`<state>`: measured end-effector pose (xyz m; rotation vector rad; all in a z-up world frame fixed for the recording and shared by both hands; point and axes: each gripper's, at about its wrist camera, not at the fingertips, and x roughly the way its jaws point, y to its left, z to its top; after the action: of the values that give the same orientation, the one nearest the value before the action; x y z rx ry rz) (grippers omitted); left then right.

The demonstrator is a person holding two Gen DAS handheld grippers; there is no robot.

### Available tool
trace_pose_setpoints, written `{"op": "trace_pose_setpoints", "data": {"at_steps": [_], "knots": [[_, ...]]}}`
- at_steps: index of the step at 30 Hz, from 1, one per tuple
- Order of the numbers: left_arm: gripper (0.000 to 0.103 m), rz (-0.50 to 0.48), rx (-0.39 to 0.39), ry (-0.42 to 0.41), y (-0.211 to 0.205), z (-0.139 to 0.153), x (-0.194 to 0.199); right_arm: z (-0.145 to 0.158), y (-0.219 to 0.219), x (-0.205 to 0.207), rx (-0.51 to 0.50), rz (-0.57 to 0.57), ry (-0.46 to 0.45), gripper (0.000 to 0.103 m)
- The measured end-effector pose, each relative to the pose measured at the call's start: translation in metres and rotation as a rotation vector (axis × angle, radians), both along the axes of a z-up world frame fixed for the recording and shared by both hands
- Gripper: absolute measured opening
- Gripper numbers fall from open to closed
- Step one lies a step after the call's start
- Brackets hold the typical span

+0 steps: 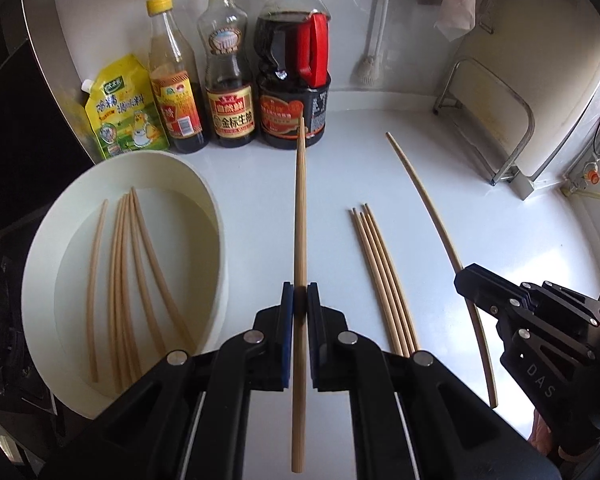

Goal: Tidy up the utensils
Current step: 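Lift and carry both held chopsticks over the white basin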

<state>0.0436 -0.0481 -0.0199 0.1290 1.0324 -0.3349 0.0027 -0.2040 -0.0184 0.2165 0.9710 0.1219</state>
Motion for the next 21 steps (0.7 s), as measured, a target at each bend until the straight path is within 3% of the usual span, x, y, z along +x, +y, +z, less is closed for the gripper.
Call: {"op": "trace_pose_setpoints", "data": {"at_steps": [9, 21], "knots": [[0.007, 0.045, -0.023, -0.066, 0.062, 0.031, 0.014, 0.027, 0.063, 0.028, -0.007, 0.084, -0.048, 0.006], [0.007, 0.151, -0.01, -0.023, 0.154, 0.007, 0.051, 0.013, 0.167, 0.079, -0.017, 0.226, -0.008, 0.006]]}}
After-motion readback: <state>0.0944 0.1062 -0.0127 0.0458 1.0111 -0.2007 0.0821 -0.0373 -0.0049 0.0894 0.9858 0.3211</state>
